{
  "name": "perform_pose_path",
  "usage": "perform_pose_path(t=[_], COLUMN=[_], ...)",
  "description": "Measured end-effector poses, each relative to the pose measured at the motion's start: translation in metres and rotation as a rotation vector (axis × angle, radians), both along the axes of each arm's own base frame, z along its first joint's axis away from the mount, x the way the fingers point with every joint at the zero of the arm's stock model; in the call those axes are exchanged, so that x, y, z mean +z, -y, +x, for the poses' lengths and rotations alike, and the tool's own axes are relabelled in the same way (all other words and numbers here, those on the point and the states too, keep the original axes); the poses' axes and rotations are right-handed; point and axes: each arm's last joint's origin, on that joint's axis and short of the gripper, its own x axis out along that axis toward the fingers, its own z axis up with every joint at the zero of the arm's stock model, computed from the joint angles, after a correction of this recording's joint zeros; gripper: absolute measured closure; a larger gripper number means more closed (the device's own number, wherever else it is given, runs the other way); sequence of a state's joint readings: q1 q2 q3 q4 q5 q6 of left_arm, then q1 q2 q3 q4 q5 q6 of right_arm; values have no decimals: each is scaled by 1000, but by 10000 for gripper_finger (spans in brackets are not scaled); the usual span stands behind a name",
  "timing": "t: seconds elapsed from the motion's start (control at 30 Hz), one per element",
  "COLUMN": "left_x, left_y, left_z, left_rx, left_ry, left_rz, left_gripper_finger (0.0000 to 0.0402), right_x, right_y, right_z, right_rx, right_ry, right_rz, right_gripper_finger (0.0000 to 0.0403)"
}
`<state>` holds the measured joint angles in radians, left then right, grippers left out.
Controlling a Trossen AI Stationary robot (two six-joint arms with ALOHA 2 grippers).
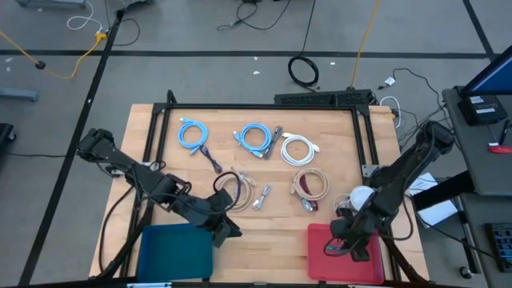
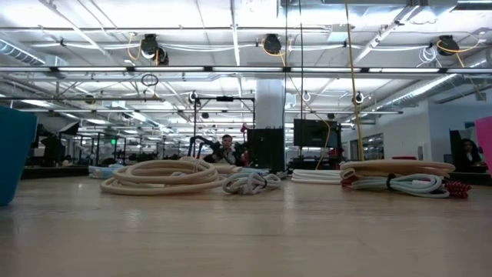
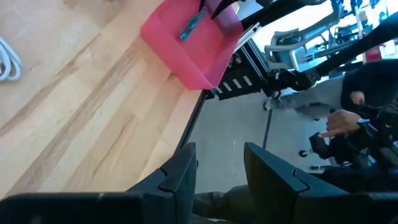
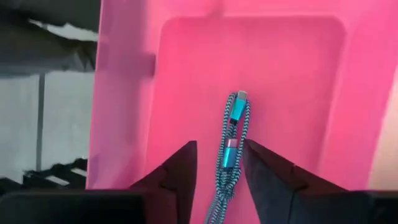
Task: Pick & Place USB Port
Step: Put the white HDMI cable into the blue bin
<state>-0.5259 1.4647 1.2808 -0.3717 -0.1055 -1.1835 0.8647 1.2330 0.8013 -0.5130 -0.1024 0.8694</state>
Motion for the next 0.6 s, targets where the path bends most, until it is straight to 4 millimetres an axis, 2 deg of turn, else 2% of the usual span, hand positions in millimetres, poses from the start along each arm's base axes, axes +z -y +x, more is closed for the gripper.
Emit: perform_pose_path(t=[0.17, 0.27, 0.33, 0.47, 0.6], left_x=[0, 2, 6, 26, 50], left_y=[1, 0, -4, -13, -22], left_z=[-1, 1, 6, 16, 22], left_rx=[7, 31, 84, 300, 427], left_ry=[10, 50, 111, 357, 579], left_rz=[18, 53, 88, 173, 243], left_gripper_finger=[266, 266, 266, 266, 266], right_x=[10, 29, 47, 100, 155], right_y=[4, 9, 14, 32, 60], right_z=[4, 17, 28, 45, 43], right_rx=[-78, -152, -189, -256, -412], right_ry=[66, 248, 434, 956, 1558], right_rz=[47, 145, 224, 347, 346], right_gripper_finger=[262, 264, 265, 266, 270])
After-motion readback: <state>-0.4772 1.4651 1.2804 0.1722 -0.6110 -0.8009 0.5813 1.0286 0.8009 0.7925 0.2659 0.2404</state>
